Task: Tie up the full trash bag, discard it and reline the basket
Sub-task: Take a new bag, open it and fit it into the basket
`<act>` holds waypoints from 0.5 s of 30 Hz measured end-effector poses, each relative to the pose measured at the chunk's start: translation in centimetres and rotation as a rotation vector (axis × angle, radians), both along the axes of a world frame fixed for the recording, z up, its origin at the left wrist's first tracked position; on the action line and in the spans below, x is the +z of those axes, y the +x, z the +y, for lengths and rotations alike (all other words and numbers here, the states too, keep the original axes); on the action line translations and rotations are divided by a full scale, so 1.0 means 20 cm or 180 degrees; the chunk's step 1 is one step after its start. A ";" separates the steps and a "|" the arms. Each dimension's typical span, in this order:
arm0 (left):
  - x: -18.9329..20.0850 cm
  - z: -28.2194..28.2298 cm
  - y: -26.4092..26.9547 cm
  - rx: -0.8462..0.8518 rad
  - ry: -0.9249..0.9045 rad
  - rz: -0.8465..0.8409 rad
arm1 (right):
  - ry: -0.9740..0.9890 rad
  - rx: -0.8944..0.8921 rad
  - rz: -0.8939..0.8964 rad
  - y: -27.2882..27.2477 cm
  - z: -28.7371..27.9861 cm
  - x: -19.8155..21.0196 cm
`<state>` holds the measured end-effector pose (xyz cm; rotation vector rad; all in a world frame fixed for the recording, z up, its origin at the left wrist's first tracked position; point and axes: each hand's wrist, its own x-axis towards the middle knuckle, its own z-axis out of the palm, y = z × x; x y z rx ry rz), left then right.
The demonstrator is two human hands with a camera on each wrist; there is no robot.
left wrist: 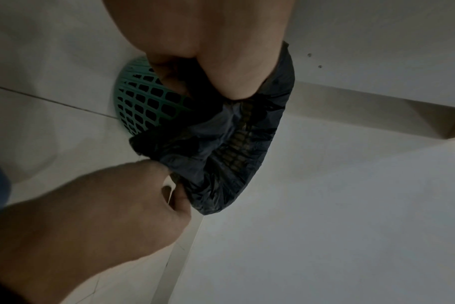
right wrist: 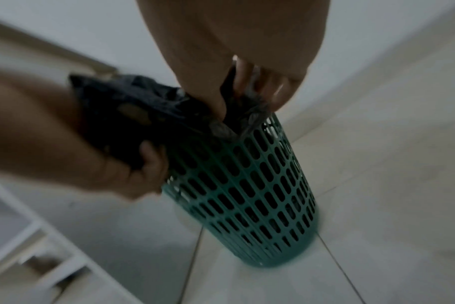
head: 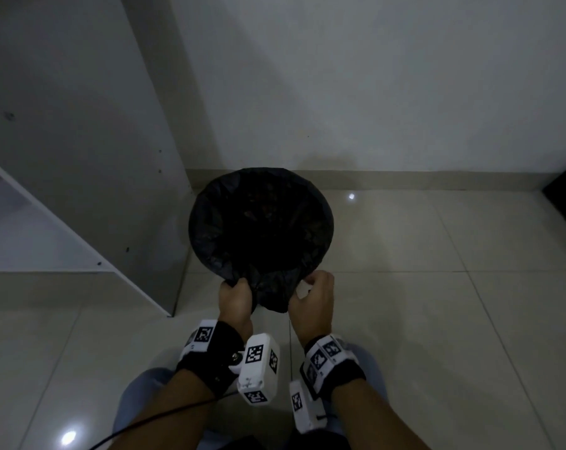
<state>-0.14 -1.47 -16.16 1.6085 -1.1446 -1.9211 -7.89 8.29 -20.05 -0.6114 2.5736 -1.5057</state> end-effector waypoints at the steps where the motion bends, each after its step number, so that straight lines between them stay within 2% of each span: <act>1: -0.01 0.00 0.00 -0.0020 0.0037 0.0028 | -0.0062 0.0052 -0.0069 0.03 0.01 0.02; 3: 0.01 0.02 0.00 -0.0139 0.0286 0.0135 | -0.0121 0.0301 -0.0150 0.09 0.05 0.03; 6: 0.05 0.06 -0.01 -0.0391 0.0762 0.0391 | -0.0014 0.1081 -0.0229 0.18 0.09 0.04; 8: 0.07 0.07 -0.02 -0.0524 0.0929 0.0441 | 0.0189 0.1518 -0.0073 0.19 0.09 0.02; 11: 0.09 0.05 -0.03 -0.0745 0.1025 0.0265 | 0.0323 0.1569 0.0295 0.18 0.08 0.00; 15: 0.12 0.01 -0.02 -0.1112 0.1301 0.0172 | -0.0065 0.1469 0.0191 0.13 0.07 0.02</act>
